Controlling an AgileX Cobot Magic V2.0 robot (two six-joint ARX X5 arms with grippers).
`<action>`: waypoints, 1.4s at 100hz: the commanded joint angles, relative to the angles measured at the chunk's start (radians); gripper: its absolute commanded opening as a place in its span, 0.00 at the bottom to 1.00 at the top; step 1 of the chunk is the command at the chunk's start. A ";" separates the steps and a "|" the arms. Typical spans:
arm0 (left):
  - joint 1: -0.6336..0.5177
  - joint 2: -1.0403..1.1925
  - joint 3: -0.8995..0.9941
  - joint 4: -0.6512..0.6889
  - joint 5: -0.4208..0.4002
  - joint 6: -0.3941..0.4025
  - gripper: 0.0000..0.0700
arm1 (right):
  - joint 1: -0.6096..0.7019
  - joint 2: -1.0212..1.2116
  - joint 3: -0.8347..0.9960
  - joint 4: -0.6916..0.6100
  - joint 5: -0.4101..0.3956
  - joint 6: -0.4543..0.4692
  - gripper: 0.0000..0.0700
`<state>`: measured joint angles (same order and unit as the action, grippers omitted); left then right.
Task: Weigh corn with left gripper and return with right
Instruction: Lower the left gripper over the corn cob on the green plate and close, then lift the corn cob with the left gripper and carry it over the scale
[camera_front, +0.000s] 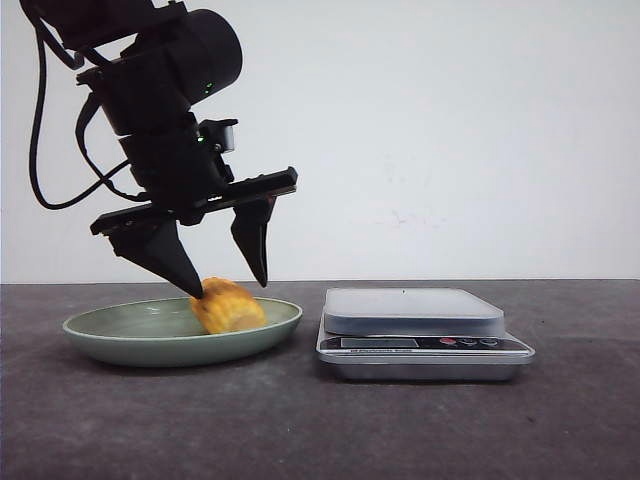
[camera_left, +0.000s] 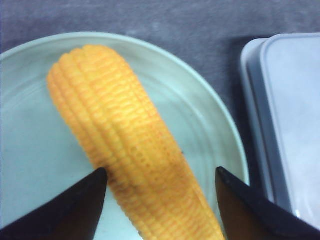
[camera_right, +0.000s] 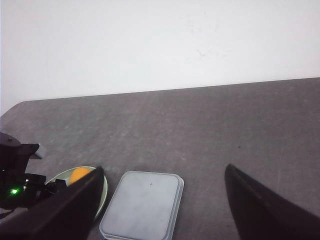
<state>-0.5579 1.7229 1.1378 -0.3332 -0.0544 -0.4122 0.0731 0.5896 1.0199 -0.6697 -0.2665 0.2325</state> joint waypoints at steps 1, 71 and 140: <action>-0.011 0.035 0.014 0.006 -0.003 -0.021 0.56 | 0.003 0.003 0.020 0.009 -0.003 -0.009 0.70; -0.023 -0.150 0.016 -0.042 0.016 0.034 0.00 | 0.003 0.002 0.020 0.001 -0.002 -0.016 0.70; -0.267 0.214 0.427 -0.082 0.051 0.019 0.01 | 0.005 0.002 0.020 -0.039 -0.022 -0.008 0.70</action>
<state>-0.8158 1.8999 1.5433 -0.4149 -0.0013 -0.4030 0.0742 0.5888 1.0199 -0.7074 -0.2859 0.2314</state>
